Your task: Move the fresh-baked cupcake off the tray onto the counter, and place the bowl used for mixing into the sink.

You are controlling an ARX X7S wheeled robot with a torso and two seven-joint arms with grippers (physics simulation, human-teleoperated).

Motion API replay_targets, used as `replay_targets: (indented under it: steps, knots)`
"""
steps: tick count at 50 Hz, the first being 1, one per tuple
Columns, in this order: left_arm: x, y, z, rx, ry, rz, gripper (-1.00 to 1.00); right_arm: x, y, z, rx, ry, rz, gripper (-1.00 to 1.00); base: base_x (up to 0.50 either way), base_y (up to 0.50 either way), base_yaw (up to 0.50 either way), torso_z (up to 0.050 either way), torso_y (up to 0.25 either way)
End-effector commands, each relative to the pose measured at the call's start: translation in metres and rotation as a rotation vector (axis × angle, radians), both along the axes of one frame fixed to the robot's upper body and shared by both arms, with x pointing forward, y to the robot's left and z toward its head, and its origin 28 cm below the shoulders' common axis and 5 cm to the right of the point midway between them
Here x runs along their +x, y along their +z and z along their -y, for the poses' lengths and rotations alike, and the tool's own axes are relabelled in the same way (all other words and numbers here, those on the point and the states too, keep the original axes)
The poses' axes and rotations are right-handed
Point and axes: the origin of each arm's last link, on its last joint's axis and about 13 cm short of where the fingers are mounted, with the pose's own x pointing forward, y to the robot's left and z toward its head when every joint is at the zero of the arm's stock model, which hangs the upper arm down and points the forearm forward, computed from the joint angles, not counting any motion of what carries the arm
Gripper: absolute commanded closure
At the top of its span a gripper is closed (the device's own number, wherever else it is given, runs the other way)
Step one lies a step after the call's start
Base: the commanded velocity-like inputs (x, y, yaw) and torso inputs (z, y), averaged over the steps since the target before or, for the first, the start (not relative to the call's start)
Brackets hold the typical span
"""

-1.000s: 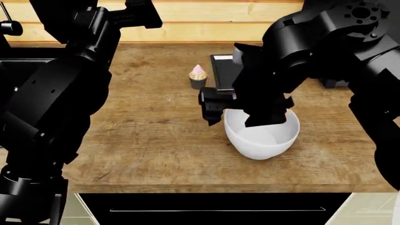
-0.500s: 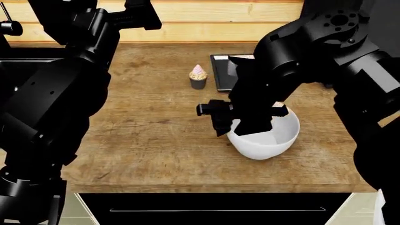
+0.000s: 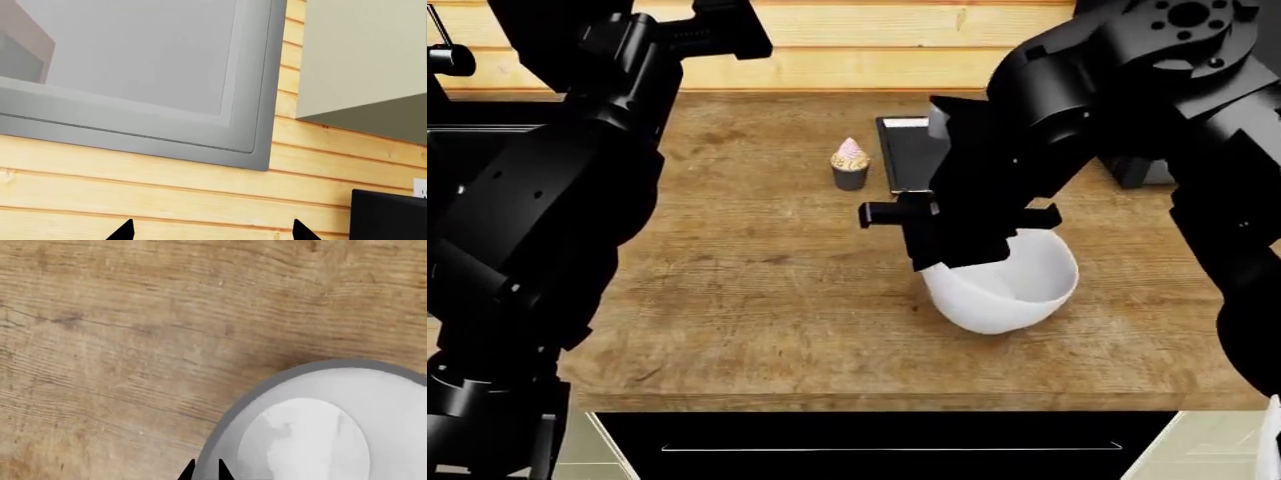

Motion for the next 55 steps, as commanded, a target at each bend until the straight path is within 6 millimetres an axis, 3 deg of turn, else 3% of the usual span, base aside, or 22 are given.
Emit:
replay_targets:
  steps: [1, 7, 20, 55]
  knots:
    - [0.0, 0.003, 0.0, -0.004, 0.001, 0.012, -1.0, -0.008, 0.022, 0.006, 0.03, -0.034, 0.061, 1.0, 0.0, 0.0, 0.0, 0.0, 0.0]
    - [0.002, 0.005, 0.001, -0.006, 0.005, 0.022, -1.0, -0.014, 0.046, 0.01, 0.036, -0.062, 0.16, 1.0, 0.0, 0.0, 0.0, 0.0, 0.0]
    - [0.001, 0.006, 0.0, -0.01, 0.009, 0.024, -1.0, -0.001, 0.059, 0.008, 0.087, -0.082, 0.293, 1.0, 0.0, 0.0, 0.0, 0.0, 0.0]
    - [0.001, 0.005, -0.001, -0.013, 0.013, 0.023, -1.0, 0.002, 0.058, 0.005, 0.084, -0.06, 0.297, 1.0, 0.0, 0.1, 0.0, 0.0, 0.0]
